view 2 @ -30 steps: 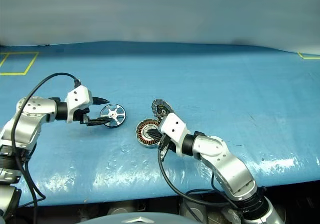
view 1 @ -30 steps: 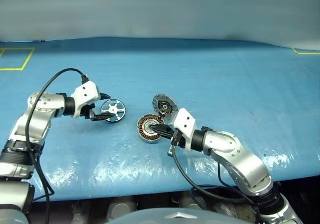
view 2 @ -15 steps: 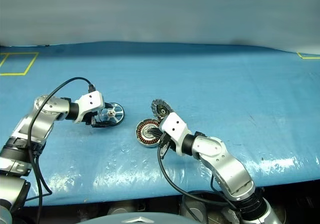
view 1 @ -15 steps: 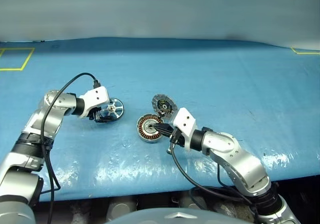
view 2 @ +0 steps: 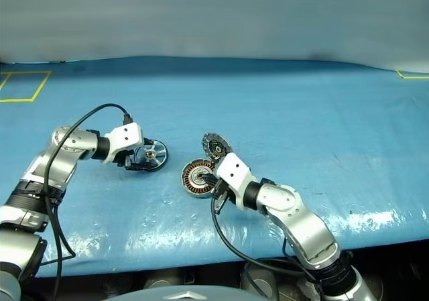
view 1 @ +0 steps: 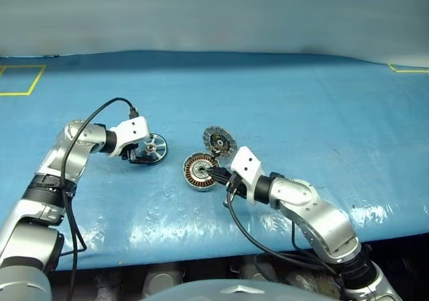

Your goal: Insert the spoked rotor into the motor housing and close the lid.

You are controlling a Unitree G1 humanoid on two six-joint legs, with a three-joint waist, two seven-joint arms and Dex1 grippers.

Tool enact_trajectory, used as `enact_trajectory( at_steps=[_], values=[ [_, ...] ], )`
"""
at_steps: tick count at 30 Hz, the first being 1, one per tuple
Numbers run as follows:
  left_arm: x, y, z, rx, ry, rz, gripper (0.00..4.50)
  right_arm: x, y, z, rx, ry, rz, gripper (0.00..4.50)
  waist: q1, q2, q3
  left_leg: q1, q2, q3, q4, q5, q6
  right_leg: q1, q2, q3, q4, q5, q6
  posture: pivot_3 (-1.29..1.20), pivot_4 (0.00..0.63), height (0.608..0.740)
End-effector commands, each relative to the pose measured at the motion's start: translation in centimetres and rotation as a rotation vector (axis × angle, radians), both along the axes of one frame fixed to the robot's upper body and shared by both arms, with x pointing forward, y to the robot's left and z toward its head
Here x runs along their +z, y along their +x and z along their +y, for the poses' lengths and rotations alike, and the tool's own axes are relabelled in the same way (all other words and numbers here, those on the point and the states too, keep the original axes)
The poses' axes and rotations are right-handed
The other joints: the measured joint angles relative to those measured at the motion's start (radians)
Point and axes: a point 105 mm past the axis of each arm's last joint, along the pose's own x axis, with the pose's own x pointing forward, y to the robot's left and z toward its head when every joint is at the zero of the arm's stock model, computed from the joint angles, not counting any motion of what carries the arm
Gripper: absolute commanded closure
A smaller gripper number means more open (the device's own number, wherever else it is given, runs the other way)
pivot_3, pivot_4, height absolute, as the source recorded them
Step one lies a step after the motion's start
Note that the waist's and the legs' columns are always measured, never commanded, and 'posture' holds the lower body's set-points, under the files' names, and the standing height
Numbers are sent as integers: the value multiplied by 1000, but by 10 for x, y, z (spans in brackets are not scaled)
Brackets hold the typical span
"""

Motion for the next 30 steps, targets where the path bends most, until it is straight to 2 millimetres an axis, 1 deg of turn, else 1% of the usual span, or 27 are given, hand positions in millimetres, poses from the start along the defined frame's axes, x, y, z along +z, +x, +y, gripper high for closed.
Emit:
enact_trajectory(
  at_steps=[1, 4, 11, 15, 18, 21, 23, 26, 28, 30],
  values=[
    [1, 1, 3, -7, 33, -11, 1767, 8, 3, 1, -8, 10, -48, 4500, 0, 0, 0, 0, 0, 0, 0, 0, 0, 0, 0, 0, 0, 0, 0, 0, 150, 740],
    [-4, 1, 6, 0, 73, -19, 2675, 9, 8, -2, -31, 5, -56, 4500, 2, 0, -1, 1, 0, 0, 1, 0, 0, 1, 0, 0, 0, 0, 0, 0, 150, 740],
    [-16, -7, 4, -19, 71, 9, 2724, 7, 5, 2, -22, 1, -51, 4500, 0, 1, -2, 4, 0, 0, 2, -2, 3, 2, 0, 2, 4, 0, 1, 0, 150, 740],
    [-15, -9, -7, -70, -5, -48, 2724, 17, -3, 4, 26, 78, -50, 4500, 1, 1, -3, 4, 0, 1, 2, -2, 3, 2, 0, 2, 4, 0, 1, 0, 150, 740],
    [-2, -10, -19, -95, -145, -138, 2724, 24, -3, -2, 13, 114, -74, 4500, 7, 1, -3, 4, 0, 1, 3, -2, 3, 2, -1, 2, 4, 1, 0, 0, 150, 740],
    [9, -12, -22, -87, -225, -166, 2724, 27, 0, -9, -22, 129, -86, 4500, 11, 1, -3, 3, 0, 0, 6, -2, 4, 2, -1, 2, 4, 2, 0, 0, 150, 740],
    [14, -15, -21, -91, -224, -188, 2724, 26, 0, -13, -42, 122, -90, 4500, 11, 1, -3, 3, 0, 1, 6, -2, 4, 2, -1, 2, 4, 2, 1, 0, 150, 740],
    [24, -24, -27, -117, -264, -204, 2724, 28, 0, -20, -76, 138, -86, 4500, 10, 1, -3, 3, 0, 1, 6, -2, 4, 2, -1, 2, 4, 2, 1, 0, 150, 740],
    [35, -29, -38, -133, -358, -230, 2724, 31, -3, -23, -81, 168, -82, 4500, 10, 1, -3, 2, 0, 1, 6, -2, 4, 1, -1, 2, 4, 2, 0, 0, 150, 740],
    [47, -29, -52, -130, -497, -252, 2724, 33, -7, -25, -72, 201, -68, 4500, 15, 1, -3, 2, 0, 1, 6, -1, 2, 1, -1, 2, 4, 2, 0, 0, 150, 740]
  ],
)
